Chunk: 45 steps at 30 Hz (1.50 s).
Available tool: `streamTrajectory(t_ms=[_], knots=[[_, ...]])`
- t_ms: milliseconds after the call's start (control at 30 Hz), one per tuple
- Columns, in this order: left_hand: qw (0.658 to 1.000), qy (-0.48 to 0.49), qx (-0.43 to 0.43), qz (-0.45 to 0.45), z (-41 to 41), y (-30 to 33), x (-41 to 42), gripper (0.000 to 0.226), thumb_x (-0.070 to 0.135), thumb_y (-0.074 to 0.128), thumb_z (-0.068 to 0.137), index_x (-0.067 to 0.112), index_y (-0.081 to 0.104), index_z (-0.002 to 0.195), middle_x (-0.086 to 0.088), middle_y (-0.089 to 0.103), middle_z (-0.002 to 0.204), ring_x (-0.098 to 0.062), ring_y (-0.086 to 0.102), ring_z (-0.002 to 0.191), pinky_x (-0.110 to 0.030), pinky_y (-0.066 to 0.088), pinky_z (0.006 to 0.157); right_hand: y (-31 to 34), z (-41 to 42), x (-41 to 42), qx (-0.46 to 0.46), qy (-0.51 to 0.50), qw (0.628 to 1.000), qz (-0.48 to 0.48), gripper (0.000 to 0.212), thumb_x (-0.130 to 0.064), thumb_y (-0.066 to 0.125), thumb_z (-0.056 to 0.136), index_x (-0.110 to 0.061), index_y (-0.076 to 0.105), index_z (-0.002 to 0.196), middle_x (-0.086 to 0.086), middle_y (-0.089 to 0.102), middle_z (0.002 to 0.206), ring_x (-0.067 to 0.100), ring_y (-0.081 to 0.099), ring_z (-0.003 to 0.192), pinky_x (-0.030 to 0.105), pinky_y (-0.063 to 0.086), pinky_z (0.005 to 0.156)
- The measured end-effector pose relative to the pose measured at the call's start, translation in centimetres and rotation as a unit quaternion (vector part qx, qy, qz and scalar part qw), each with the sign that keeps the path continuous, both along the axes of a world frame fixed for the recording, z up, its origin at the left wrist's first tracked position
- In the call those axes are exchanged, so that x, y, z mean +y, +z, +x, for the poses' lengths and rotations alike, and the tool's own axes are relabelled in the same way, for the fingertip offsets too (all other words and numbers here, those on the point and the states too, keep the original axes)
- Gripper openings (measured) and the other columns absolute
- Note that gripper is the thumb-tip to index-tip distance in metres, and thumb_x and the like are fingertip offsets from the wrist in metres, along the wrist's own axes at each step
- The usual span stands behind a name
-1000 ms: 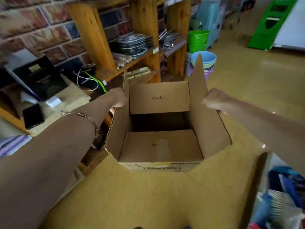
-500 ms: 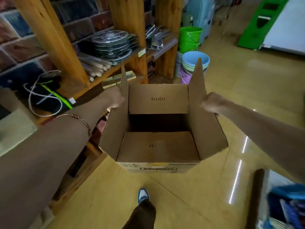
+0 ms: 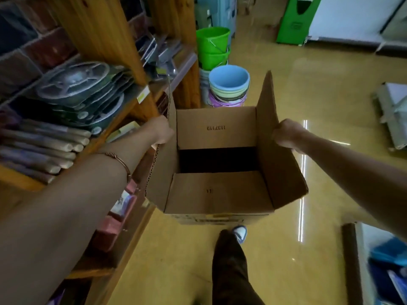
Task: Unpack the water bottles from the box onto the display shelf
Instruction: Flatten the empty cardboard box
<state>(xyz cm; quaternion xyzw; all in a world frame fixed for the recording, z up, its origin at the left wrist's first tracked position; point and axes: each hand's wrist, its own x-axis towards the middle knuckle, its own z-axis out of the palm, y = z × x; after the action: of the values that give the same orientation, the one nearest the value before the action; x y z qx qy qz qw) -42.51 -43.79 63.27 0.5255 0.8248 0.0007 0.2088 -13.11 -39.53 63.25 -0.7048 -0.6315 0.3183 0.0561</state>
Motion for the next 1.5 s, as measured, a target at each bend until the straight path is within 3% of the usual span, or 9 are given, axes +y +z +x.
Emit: streamTrajectory(t_ms=[100,333,467,600,800,967,1133,1267,1500], knots=[[1.000,0.008,0.000,-0.021,-1.1,-2.0,5.9,0.029,0.022,0.045,0.099,0.000,0.049,0.118,-0.017,0.057,0.110,-0.031,0.057,0.095,-0.035,0.047,0.077,-2.0,-1.0,6.7,0.014,0.001,1.000,-0.011,0.035,-0.016,0.047,0.096,0.005,0.054,0.123,0.024,0.058,0.116,0.038,0.059,0.097,0.040,0.052,0.073],[0.997,0.007,0.016,-0.070,-3.5,-5.1,18.8,0.029,0.021,0.044,0.099,-0.004,0.057,0.108,-0.019,0.061,0.102,-0.029,0.056,0.086,-0.033,0.044,0.072,-6.3,-4.1,19.6,0.012,0.004,0.998,-0.066,0.036,-0.020,0.046,0.098,0.007,0.053,0.121,0.020,0.053,0.103,0.032,0.055,0.080,0.033,0.044,0.062],[0.994,0.013,-0.006,-0.107,-4.8,-7.3,24.2,0.027,0.016,0.041,0.100,-0.006,0.055,0.109,-0.020,0.058,0.100,-0.028,0.054,0.081,-0.031,0.045,0.064,-8.5,-5.5,24.3,0.013,-0.004,0.997,-0.081,0.033,-0.019,0.048,0.098,0.006,0.056,0.117,0.022,0.058,0.106,0.030,0.054,0.079,0.031,0.041,0.061],[0.990,0.003,-0.044,-0.136,-6.8,-10.8,29.4,0.027,0.011,0.041,0.099,-0.006,0.052,0.117,-0.024,0.057,0.115,-0.033,0.057,0.094,-0.034,0.050,0.066,-11.3,-7.1,27.8,0.022,-0.036,0.994,-0.105,0.031,-0.019,0.045,0.099,0.004,0.056,0.116,0.019,0.057,0.105,0.028,0.054,0.082,0.028,0.040,0.054],[0.983,-0.080,-0.024,-0.164,-9.1,-18.2,35.3,0.036,0.018,0.044,0.099,-0.006,0.052,0.125,-0.022,0.055,0.125,-0.036,0.054,0.112,-0.035,0.045,0.091,-18.2,-9.7,30.4,-0.014,-0.095,0.984,-0.152,0.012,-0.006,0.040,0.094,0.000,0.050,0.095,0.017,0.052,0.084,0.026,0.052,0.063,0.026,0.035,0.042],[0.973,-0.115,-0.021,-0.198,-10.4,-25.1,38.4,0.052,0.032,0.044,0.100,-0.004,0.041,0.137,-0.020,0.045,0.141,-0.034,0.043,0.129,-0.035,0.035,0.104,-25.9,-10.9,31.4,-0.014,-0.158,0.974,-0.162,0.023,-0.005,0.040,0.093,0.005,0.057,0.104,0.020,0.056,0.099,0.032,0.056,0.087,0.033,0.043,0.068],[0.969,-0.087,-0.043,-0.229,-10.3,-33.8,40.2,0.050,0.029,0.039,0.102,-0.004,0.038,0.140,-0.020,0.042,0.144,-0.033,0.039,0.133,-0.036,0.032,0.107,-35.2,-11.7,31.9,-0.015,-0.163,0.972,-0.169,0.013,-0.006,0.038,0.097,-0.005,0.049,0.089,0.014,0.053,0.088,0.022,0.051,0.072,0.024,0.036,0.051],[0.965,-0.050,-0.068,-0.248,-10.6,-40.4,40.9,0.047,0.023,0.041,0.102,0.000,0.036,0.142,-0.017,0.040,0.147,-0.031,0.037,0.135,-0.034,0.031,0.108,-42.2,-11.0,31.5,0.009,-0.163,0.974,-0.155,0.023,-0.005,0.036,0.095,-0.001,0.057,0.101,0.015,0.056,0.089,0.029,0.055,0.077,0.031,0.041,0.063],[0.971,-0.008,-0.077,-0.226,-10.4,-48.5,41.6,0.045,0.026,0.039,0.102,0.001,0.040,0.140,-0.015,0.041,0.146,-0.031,0.036,0.135,-0.036,0.029,0.109,-50.1,-10.4,31.7,0.022,-0.174,0.970,-0.166,0.023,-0.008,0.034,0.098,-0.002,0.056,0.102,0.017,0.059,0.096,0.027,0.055,0.077,0.027,0.039,0.057]])
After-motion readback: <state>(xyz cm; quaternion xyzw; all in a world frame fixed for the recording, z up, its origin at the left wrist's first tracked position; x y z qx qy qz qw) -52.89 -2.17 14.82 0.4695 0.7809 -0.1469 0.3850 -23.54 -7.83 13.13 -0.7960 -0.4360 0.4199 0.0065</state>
